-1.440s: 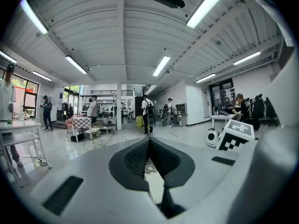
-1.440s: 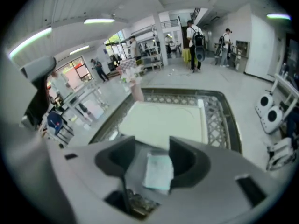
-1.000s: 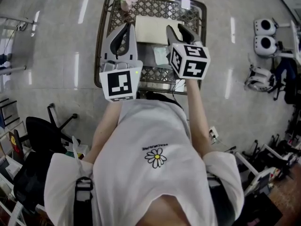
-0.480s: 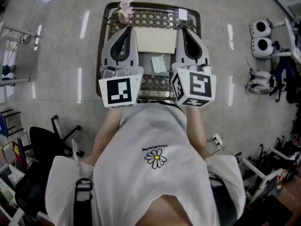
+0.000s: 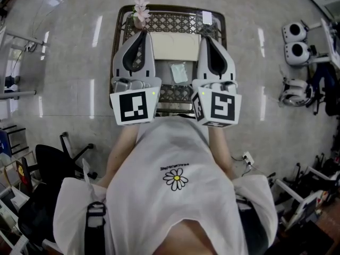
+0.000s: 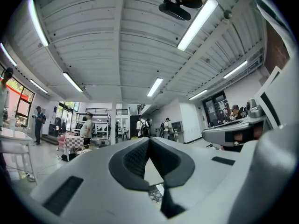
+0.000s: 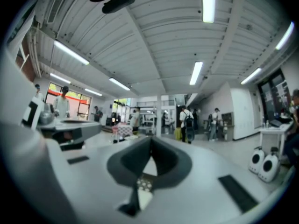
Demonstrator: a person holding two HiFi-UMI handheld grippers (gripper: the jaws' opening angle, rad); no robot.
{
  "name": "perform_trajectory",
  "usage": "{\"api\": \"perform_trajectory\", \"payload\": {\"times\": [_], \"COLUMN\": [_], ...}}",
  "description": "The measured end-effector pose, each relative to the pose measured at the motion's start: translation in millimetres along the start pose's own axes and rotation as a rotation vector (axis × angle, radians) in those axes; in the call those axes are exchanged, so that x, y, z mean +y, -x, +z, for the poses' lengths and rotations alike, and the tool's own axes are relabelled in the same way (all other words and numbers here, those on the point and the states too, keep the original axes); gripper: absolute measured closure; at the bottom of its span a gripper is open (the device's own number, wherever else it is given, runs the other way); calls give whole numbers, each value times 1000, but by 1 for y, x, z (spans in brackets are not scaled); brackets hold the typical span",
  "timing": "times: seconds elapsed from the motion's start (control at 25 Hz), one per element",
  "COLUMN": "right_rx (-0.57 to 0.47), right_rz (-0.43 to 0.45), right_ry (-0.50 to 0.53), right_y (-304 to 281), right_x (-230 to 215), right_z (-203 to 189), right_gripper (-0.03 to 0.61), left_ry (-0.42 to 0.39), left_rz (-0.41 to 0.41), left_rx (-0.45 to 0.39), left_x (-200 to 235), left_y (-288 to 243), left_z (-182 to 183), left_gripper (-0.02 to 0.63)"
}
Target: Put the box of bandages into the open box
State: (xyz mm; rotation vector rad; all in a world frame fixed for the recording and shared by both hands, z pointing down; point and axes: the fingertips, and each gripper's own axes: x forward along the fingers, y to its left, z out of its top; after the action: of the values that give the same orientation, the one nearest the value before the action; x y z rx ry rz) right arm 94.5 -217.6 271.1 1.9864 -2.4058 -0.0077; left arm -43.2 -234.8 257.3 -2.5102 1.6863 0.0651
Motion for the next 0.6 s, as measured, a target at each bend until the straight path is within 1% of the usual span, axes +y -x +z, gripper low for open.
{"api": "perform_trajectory", "payload": {"times": [0.24,0.6], "right_rx": [-17,-12], "right_rz": [2,-7], "right_ry": [8,4], "right_y": [4,8], "right_x": [0,-3], "right_z": [5,2], "right_gripper": [548,548], "left_ry": [-5,-13], "left_rz": [-3,-6], "left_rx": [-8,-14], "left_x": [-4,-5], "left_y": [2,3], "left_z": [4,6], "left_gripper": [594,594]}}
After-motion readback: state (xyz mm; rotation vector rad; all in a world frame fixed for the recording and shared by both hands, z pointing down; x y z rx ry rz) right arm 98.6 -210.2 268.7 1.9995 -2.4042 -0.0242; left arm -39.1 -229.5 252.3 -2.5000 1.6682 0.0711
